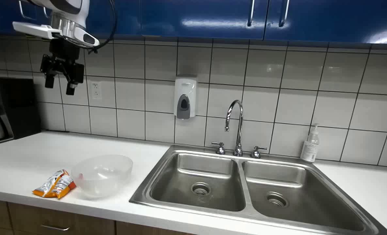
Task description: Lift the bowl and put it in the sink
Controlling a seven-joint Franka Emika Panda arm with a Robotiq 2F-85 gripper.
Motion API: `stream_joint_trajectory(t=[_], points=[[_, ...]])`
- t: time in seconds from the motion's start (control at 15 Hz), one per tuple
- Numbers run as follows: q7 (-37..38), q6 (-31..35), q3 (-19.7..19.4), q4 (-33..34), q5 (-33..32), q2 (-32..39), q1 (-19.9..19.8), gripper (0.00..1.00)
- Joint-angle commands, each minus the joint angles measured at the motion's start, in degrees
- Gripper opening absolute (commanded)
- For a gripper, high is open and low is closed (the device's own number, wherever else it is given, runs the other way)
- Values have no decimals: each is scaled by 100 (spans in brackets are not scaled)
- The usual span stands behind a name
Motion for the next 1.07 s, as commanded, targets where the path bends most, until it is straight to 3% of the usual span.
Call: stream_joint_trajectory(t=[0.0, 1.0], points=[[-6, -14, 27, 12, 6, 7, -33, 100], [-160, 233, 158, -104, -113, 151, 51, 100]])
